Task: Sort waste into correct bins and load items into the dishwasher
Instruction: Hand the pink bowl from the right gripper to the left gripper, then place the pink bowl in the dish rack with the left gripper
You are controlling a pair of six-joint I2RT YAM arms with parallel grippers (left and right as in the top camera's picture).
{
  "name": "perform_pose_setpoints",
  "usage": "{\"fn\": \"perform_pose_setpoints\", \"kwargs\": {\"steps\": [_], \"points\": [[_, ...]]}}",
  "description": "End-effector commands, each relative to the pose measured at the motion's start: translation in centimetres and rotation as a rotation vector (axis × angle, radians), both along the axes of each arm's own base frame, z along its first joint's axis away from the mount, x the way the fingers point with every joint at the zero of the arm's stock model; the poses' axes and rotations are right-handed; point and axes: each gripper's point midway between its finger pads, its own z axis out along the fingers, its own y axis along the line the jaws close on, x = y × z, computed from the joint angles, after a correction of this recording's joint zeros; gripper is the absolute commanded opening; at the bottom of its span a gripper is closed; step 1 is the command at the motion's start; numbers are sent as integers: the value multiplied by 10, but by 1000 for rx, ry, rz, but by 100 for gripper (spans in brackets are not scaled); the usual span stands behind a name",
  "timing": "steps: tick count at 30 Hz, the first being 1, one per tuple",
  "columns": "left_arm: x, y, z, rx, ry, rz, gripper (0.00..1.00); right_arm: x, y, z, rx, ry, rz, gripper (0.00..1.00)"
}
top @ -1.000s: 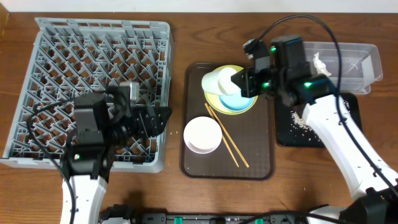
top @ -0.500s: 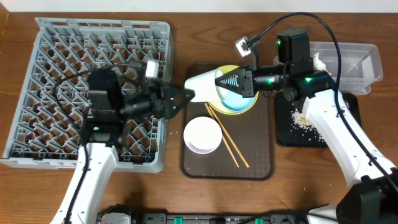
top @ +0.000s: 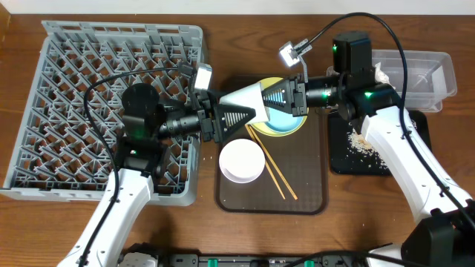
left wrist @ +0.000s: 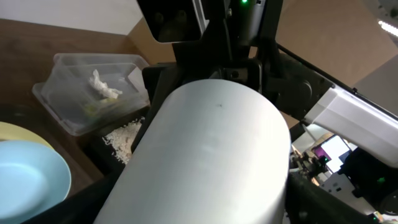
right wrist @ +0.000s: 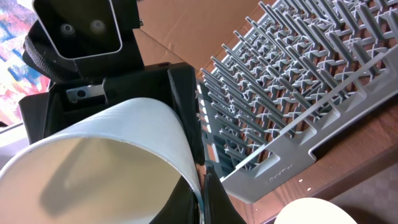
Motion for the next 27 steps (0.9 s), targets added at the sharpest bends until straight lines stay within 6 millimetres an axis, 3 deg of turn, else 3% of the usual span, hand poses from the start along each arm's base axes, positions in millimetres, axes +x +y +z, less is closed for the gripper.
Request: {"fn": "perform_pose_setpoints", "kwargs": {"steps": [1, 3, 11, 18, 24, 27], "points": [[-6, -6, 7, -13, 15, -35, 75, -2, 1, 3, 12, 5, 13, 1], [-6, -6, 7, -13, 15, -34, 70, -1, 2, 4, 14, -1, 13, 1], [-6, -6, 7, -12, 14, -34, 64, -1, 2, 4, 14, -2, 12, 2], [-3, -4, 6, 11, -83, -20, 47, 0, 1, 3, 11, -2, 7, 16], [15, 19, 3, 28, -99, 64, 46, 11, -12, -1, -6, 13, -48, 35], [31, 42, -8, 67, -87, 156, 46, 32, -31, -29, -137, 51, -197, 39]]}}
